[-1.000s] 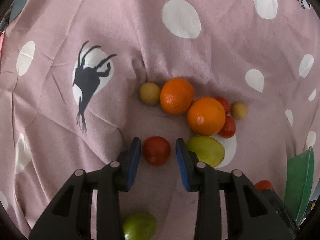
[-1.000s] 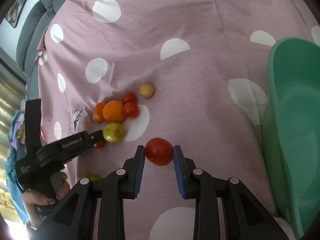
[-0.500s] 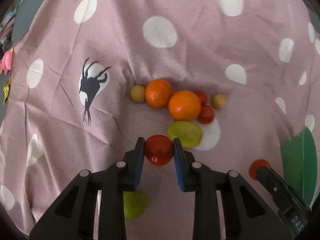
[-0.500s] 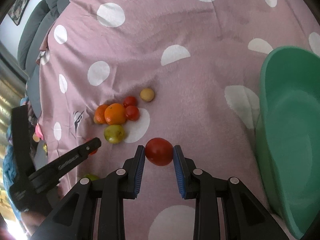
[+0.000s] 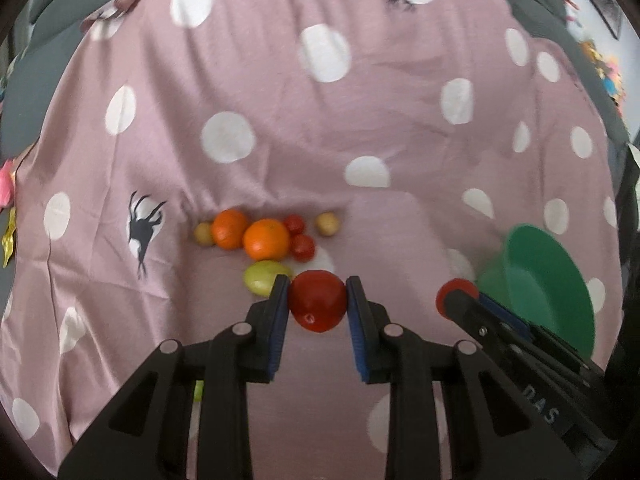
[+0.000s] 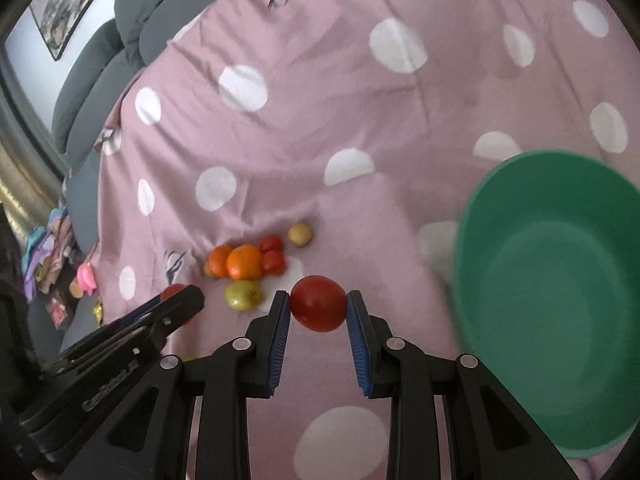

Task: Organize fruits
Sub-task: 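Carry both held tomatoes over the green bowl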

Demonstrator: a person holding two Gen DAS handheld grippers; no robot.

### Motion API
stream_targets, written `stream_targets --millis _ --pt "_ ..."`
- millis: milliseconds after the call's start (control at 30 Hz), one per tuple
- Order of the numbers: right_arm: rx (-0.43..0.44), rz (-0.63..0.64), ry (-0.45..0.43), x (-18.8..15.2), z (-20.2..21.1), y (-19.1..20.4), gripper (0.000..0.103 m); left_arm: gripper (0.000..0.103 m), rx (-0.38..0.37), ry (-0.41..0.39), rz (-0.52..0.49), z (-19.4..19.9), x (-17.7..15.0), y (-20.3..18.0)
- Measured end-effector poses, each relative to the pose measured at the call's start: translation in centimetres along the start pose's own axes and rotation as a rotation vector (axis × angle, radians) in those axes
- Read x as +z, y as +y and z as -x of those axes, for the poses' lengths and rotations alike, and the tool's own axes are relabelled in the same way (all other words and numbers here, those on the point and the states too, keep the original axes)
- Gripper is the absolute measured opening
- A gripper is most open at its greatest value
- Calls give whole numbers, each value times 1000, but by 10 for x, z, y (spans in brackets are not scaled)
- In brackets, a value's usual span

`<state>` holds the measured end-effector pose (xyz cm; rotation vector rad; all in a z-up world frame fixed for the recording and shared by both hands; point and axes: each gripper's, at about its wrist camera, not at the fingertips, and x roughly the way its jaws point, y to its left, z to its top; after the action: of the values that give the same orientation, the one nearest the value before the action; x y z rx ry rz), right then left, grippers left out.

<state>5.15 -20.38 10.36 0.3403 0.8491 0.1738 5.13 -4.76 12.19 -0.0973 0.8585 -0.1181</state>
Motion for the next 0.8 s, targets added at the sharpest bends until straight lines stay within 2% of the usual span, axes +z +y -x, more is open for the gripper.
stream_targets --millis 133,367,500,800 --pt "-16 -33 -37 3 12 -14 30 28 -14 -9 -31 -3 1 -15" --pt "-60 -105 -111 6 38 -41 30 28 -79 -25 -73 1 2 -37" --pt "-94 -141 -143 6 51 -56 30 28 -158 -23 -90 4 2 -53" --pt "-179 -210 -195 4 74 -84 30 28 -248 -3 -140 -2 -1 -88"
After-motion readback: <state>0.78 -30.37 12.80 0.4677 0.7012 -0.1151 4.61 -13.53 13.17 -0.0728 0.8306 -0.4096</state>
